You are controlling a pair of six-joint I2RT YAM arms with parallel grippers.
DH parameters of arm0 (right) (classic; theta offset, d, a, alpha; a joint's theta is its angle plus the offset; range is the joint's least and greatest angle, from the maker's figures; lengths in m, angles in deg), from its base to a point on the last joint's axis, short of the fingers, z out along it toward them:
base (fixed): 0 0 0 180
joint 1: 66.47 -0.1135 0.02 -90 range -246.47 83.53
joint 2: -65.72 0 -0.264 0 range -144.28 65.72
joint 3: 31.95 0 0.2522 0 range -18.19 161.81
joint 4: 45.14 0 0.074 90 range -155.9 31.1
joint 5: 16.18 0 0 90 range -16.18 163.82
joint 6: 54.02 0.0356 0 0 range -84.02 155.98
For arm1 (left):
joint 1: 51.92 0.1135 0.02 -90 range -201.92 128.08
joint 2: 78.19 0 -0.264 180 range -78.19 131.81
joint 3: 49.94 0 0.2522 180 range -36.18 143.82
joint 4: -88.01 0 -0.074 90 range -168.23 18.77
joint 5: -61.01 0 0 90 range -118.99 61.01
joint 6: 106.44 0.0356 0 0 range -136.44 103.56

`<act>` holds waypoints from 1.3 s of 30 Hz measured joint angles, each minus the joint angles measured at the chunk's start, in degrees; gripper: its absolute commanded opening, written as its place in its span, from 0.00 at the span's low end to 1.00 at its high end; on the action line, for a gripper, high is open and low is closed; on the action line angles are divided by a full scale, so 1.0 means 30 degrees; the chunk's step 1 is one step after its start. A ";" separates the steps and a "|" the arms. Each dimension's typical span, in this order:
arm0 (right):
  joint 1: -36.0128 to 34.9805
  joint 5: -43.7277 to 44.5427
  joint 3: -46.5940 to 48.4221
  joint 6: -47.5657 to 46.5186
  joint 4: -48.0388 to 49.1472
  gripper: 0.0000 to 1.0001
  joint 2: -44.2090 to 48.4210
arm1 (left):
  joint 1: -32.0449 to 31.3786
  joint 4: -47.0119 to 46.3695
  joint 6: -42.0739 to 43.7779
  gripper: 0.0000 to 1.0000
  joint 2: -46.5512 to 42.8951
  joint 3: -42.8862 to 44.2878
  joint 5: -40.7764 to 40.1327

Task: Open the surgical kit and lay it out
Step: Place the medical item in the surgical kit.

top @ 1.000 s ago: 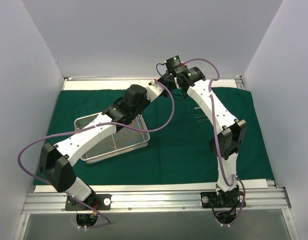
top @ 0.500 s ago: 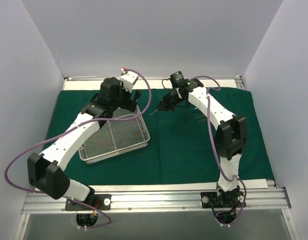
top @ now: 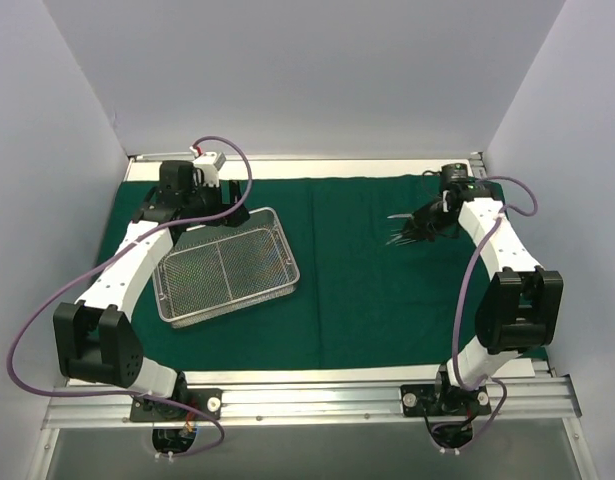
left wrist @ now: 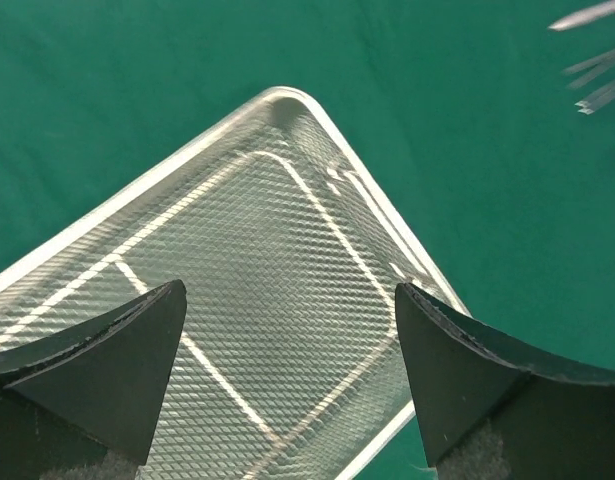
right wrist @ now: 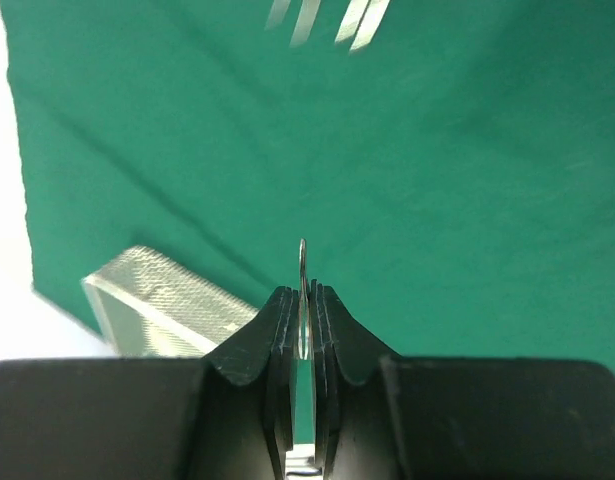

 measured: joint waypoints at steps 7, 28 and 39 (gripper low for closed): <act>0.2324 -0.0576 -0.3162 -0.2018 0.0437 0.00 0.0102 | -0.0095 0.0138 -0.1224 0.94 0.0138 0.0044 0.1370; 0.4153 -0.2856 -0.3774 -0.1741 0.5136 0.00 -0.3497 | 0.0291 0.3053 -0.3322 0.94 0.1224 0.3344 -0.1858; 0.4291 -0.3242 -0.3774 -0.0299 0.6288 0.01 -0.4736 | 0.0299 0.3541 -0.3111 0.94 0.1705 0.3490 -0.1603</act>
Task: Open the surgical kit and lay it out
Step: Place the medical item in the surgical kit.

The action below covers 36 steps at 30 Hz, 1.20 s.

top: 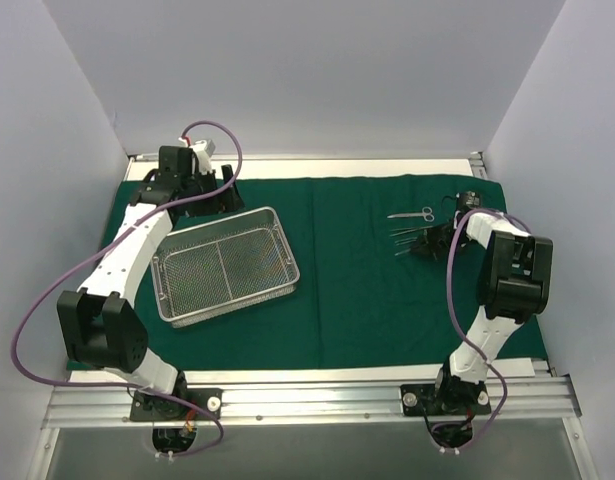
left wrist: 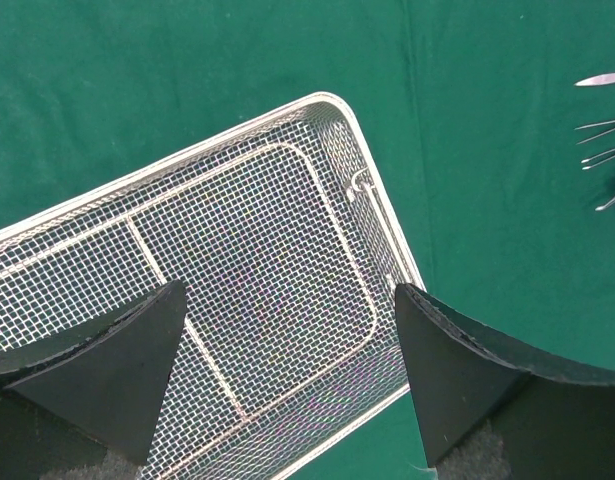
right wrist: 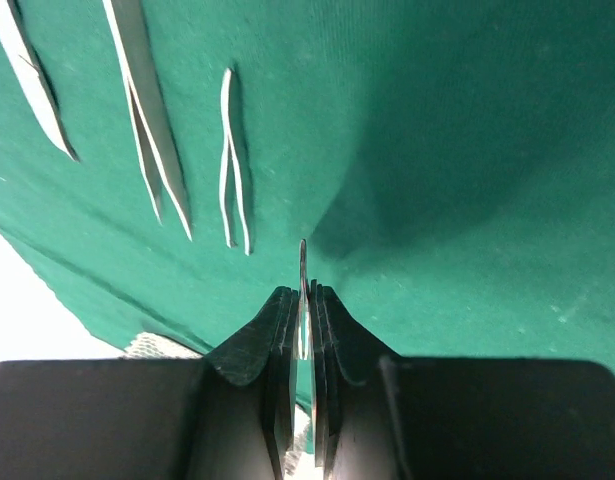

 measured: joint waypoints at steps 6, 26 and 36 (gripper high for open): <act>0.0124 0.0051 0.0000 0.0736 0.0393 0.01 0.0000 | 0.0058 0.0219 0.0058 0.94 0.0415 0.0131 0.0007; 0.0386 0.1319 0.0000 0.1647 0.0437 0.06 -0.0321 | 0.0255 0.0270 0.0066 0.94 0.0852 0.0284 0.0124; 0.0430 0.1501 0.0066 0.2142 0.0692 0.14 -0.0743 | 0.0321 0.0270 0.0066 0.94 0.0882 0.0284 0.0182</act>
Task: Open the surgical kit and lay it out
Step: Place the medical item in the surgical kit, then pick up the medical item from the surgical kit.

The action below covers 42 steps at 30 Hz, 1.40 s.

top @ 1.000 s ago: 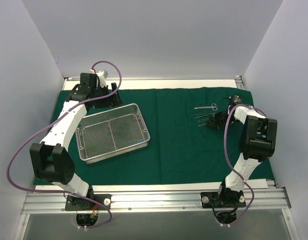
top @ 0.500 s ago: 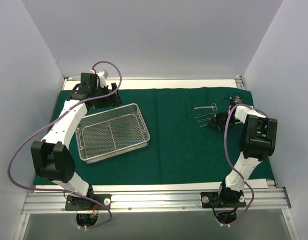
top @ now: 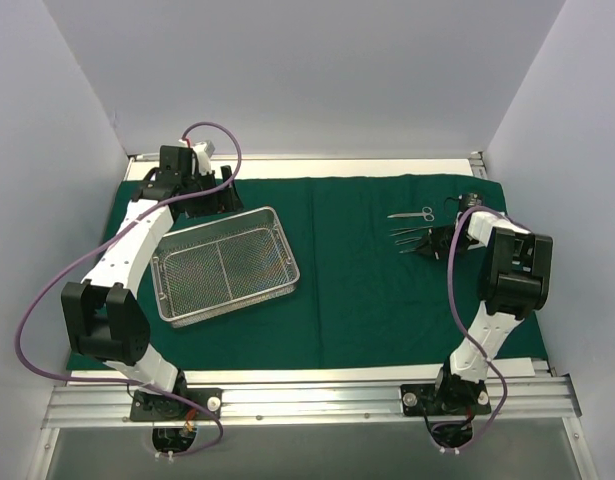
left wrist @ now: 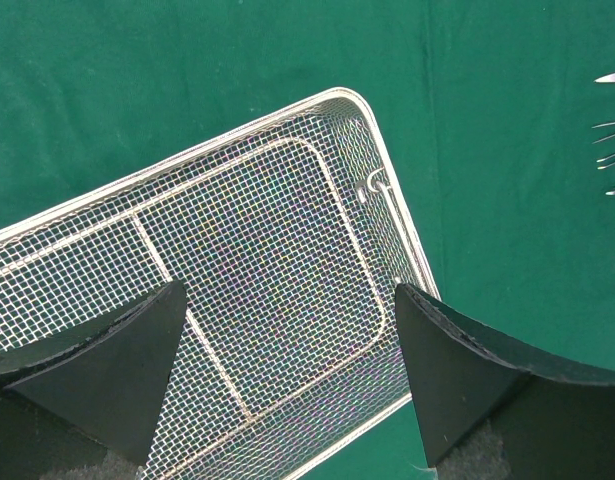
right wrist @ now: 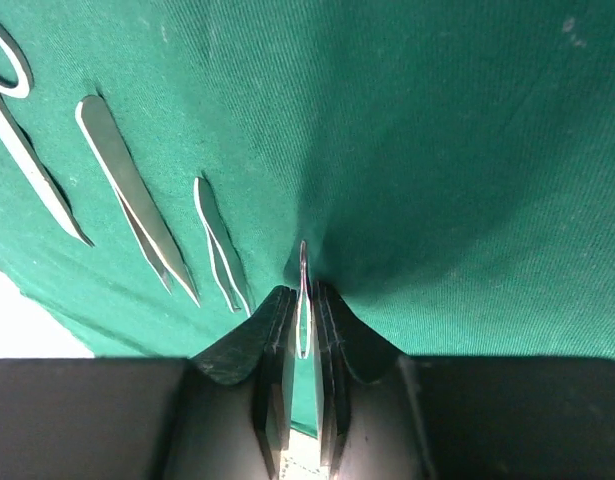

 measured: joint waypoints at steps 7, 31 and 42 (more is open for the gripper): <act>0.0000 0.0036 0.0095 0.0226 0.0073 0.27 0.0000 | 0.0131 0.0000 0.0000 0.94 0.0007 0.0000 0.0182; 0.0036 0.0867 0.1982 -0.1268 -0.1647 0.34 0.0401 | 0.0175 -0.0015 0.0000 0.94 0.0015 0.0000 0.0729; -0.0495 0.1173 0.1982 -0.1443 -0.2062 0.34 0.0401 | 0.0175 -0.0029 0.0219 0.94 0.0015 0.0000 0.0947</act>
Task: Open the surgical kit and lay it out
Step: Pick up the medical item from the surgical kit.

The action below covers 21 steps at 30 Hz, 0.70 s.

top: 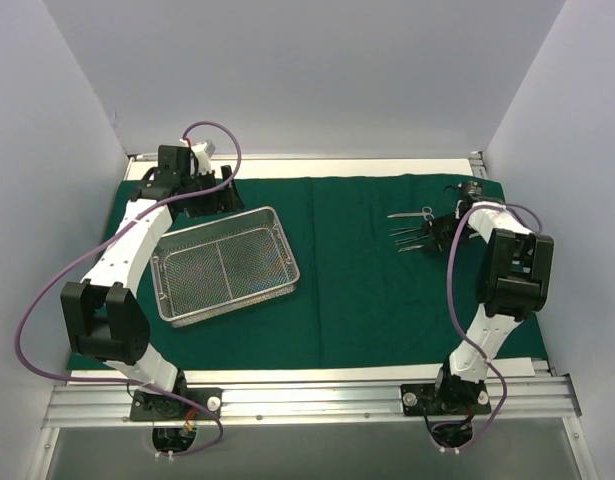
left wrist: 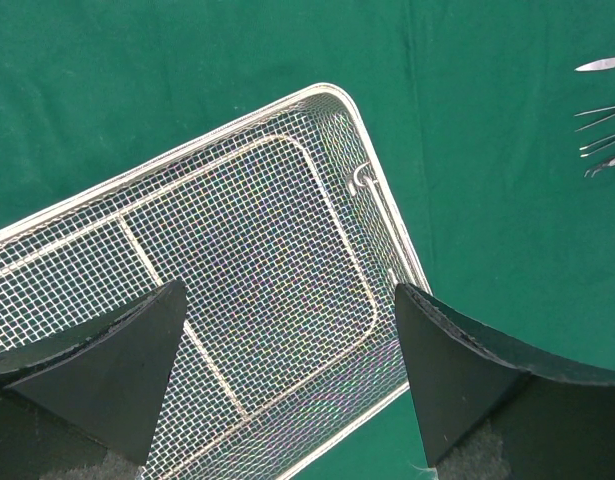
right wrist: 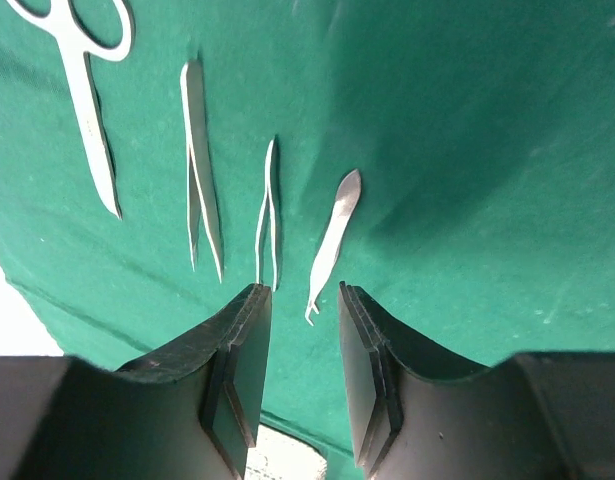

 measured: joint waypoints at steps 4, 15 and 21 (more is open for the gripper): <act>-0.0372 0.0007 0.0015 0.0022 0.0015 0.34 -0.0095 | 0.0000 0.0015 -0.0066 0.94 0.0000 0.0000 -0.0255; -0.0605 0.0051 0.0029 0.0211 0.0255 0.29 -0.0605 | 0.0036 0.0991 -0.0182 0.94 -0.0007 0.0284 -0.2543; -0.0612 0.0066 0.0015 0.0219 0.0393 0.26 -0.0663 | 0.0036 0.1086 0.0408 0.94 -0.0007 0.0328 -0.2025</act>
